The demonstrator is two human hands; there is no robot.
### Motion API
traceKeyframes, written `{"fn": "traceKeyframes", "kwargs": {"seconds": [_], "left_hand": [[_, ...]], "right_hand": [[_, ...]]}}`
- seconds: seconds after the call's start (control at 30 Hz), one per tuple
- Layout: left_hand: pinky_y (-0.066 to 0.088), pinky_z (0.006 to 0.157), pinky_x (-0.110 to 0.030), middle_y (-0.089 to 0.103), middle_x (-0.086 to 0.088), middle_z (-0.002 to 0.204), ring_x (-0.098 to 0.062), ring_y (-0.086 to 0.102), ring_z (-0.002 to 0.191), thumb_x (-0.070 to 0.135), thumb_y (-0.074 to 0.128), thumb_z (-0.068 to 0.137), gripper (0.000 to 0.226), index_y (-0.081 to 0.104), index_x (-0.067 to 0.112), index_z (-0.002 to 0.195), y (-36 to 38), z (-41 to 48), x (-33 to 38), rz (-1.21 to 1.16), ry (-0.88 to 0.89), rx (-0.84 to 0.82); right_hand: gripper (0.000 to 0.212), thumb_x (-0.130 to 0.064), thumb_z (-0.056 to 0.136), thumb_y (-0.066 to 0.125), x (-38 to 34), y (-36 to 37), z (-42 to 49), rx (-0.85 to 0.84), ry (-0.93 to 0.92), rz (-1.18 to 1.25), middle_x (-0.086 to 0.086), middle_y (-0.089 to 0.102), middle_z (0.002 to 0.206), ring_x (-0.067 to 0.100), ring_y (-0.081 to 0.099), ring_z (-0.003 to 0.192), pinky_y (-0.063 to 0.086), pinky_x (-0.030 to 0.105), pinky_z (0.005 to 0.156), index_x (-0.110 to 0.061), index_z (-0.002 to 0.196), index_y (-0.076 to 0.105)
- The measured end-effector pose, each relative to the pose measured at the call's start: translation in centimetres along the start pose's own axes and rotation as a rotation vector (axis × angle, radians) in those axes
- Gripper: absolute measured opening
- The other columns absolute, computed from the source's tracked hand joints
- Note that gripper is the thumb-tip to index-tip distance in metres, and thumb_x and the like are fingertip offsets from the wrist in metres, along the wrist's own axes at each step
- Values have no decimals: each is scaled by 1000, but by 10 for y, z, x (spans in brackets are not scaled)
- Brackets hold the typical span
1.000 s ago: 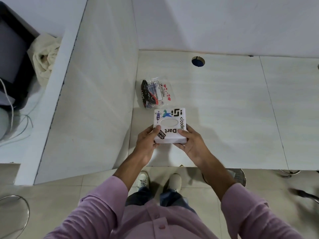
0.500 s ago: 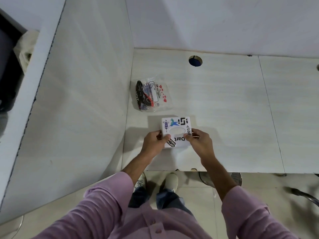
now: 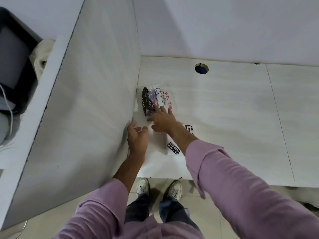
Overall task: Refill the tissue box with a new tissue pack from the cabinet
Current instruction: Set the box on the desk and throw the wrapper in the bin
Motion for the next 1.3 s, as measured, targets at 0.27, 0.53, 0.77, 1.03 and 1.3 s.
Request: {"fn": "traceKeyframes", "kwargs": {"seconds": [0.27, 0.53, 0.77, 1.03, 1.3], "left_hand": [[52, 108, -46, 65, -10, 129, -22, 66, 112, 28, 72, 89, 63, 49, 12, 145, -12, -13, 24, -203, -24, -48], [57, 102, -46, 72, -2, 130, -17, 71, 115, 27, 80, 86, 54, 60, 20, 136, -8, -43, 58, -368, 116, -59], [51, 106, -21, 53, -1, 150, -19, 56, 136, -17, 53, 87, 79, 41, 23, 154, -10, -67, 62, -291, 302, -108], [39, 105, -7, 47, 6, 148, -3, 48, 135, 22, 71, 88, 40, 64, 12, 126, 7, -113, 48, 272, 717, -481], [62, 88, -40, 68, 14, 113, -2, 70, 101, 29, 71, 95, 45, 45, 27, 132, 23, -138, 25, 255, 695, -687]], "right_hand": [[52, -10, 93, 56, -7, -14, -34, 386, -26, 24, 3, 45, 159, 28, 42, 146, 22, 58, 125, -12, 145, 54], [39, -5, 77, 61, -34, -8, -150, 773, -374, -24, 4, 63, 145, 28, 55, 138, 31, 62, 121, -15, 110, 80], [74, -37, 82, 87, -2, 18, -199, 823, 319, 1575, -9, 44, 155, 15, 58, 131, 53, 46, 107, -44, 145, 48], [72, 12, 94, 47, -10, 29, -204, 920, 487, 1761, -1, 74, 123, 23, 69, 119, 58, 46, 100, -33, 150, 42], [25, -29, 104, 56, -18, 44, -247, 850, 498, 1784, 2, 68, 126, 16, 72, 111, 58, 25, 83, -25, 125, 69]]}}
Point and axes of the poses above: each hand's wrist, its own z-axis towards the middle knuckle, its own y-axis out of the palm, x = y × z, the point moved 6 cm from there along z, towards the middle knuckle
